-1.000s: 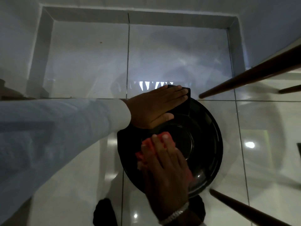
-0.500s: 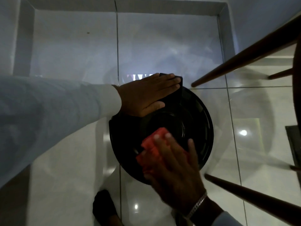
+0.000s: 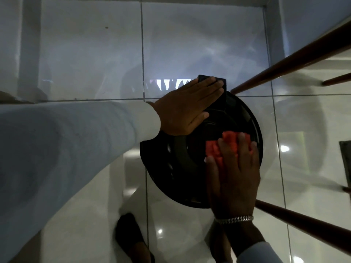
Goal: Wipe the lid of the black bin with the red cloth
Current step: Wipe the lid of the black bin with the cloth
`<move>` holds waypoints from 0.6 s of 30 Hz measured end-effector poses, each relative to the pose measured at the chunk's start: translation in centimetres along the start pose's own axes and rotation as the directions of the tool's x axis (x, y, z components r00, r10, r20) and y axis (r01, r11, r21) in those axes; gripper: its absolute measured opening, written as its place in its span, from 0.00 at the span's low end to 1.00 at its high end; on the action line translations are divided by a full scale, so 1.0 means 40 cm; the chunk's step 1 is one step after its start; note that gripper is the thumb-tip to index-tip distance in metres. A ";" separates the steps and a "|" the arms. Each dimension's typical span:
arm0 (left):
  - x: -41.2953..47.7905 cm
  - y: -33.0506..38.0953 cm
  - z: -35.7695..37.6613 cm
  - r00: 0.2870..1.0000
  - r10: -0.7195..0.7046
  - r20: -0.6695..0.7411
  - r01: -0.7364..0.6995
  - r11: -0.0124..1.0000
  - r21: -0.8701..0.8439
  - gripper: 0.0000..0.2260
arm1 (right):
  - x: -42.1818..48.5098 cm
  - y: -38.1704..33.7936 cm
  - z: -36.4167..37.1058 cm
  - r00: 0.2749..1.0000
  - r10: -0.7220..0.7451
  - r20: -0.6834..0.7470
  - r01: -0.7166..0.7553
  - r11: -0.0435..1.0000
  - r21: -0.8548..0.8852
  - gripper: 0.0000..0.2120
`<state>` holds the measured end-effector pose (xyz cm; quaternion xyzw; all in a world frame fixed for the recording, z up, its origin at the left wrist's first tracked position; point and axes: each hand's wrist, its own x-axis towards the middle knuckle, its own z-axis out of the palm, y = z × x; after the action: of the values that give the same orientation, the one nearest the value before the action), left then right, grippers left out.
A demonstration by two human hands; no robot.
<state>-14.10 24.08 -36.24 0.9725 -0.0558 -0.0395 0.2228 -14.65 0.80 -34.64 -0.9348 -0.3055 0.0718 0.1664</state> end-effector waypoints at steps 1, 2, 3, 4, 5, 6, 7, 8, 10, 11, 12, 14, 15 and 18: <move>0.003 -0.001 0.002 1.000 -0.006 -0.010 0.006 1.000 -0.005 0.28 | 0.011 -0.009 -0.005 0.999 0.035 -0.008 -0.035 0.999 0.007 0.25; 0.003 -0.003 0.004 1.000 -0.011 -0.017 0.011 1.000 -0.004 0.28 | 0.020 -0.027 -0.004 0.996 0.084 -0.024 -0.083 0.996 0.026 0.25; 0.002 -0.005 0.006 1.000 -0.015 -0.027 0.015 1.000 -0.006 0.28 | 0.026 -0.050 -0.001 0.989 0.142 -0.038 -0.141 0.989 0.040 0.23; 0.003 -0.006 0.008 0.999 -0.016 -0.034 0.016 1.000 -0.006 0.28 | 0.030 -0.076 0.006 0.980 0.193 -0.055 -0.191 0.981 0.039 0.23; 0.006 -0.006 0.008 0.999 -0.015 -0.035 0.016 1.000 0.002 0.28 | 0.033 -0.102 0.015 0.976 0.207 -0.069 -0.206 0.978 0.024 0.23; 0.006 -0.005 0.008 0.999 -0.017 -0.027 0.017 1.000 0.010 0.28 | 0.027 -0.126 0.025 0.984 0.168 -0.061 -0.168 0.986 -0.004 0.23; 0.005 -0.004 0.008 1.000 -0.017 -0.018 0.017 1.000 0.015 0.28 | 0.012 -0.140 0.029 0.997 0.080 -0.022 -0.081 0.996 -0.039 0.24; 0.006 -0.003 0.007 1.000 -0.010 -0.013 0.010 1.000 0.020 0.28 | -0.004 -0.137 0.028 0.999 -0.032 0.039 0.034 0.997 -0.069 0.25; 0.003 -0.002 0.006 1.000 -0.004 -0.015 0.004 1.000 0.013 0.28 | -0.034 -0.076 0.012 0.960 -0.238 0.147 0.254 0.962 -0.100 0.24; 0.002 -0.001 0.004 1.000 -0.001 -0.022 0.001 1.000 0.003 0.28 | -0.041 -0.031 -0.002 0.938 -0.306 0.163 0.324 0.941 -0.097 0.23; 0.001 -0.001 0.002 1.000 0.001 -0.032 -0.001 1.000 -0.002 0.27 | -0.041 0.013 -0.016 0.931 -0.330 0.159 0.344 0.936 -0.071 0.22; 0.001 -0.002 0.003 0.999 0.004 -0.042 -0.004 1.000 0.008 0.27 | -0.019 0.062 -0.036 0.952 -0.267 0.151 0.274 0.961 -0.029 0.21; 0.001 -0.003 0.005 0.999 0.002 -0.040 -0.001 1.000 0.013 0.27 | 0.001 0.064 -0.040 0.968 -0.197 0.156 0.204 0.979 -0.028 0.22; 0.001 -0.001 0.008 1.000 -0.012 -0.020 0.012 1.000 0.001 0.28 | 0.034 0.040 -0.036 0.991 -0.080 0.108 0.085 0.995 -0.043 0.24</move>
<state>-14.11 23.96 -36.54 0.9733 -0.0477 -0.0311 0.2224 -12.35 0.00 -33.93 -0.9199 -0.3540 0.1072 0.1304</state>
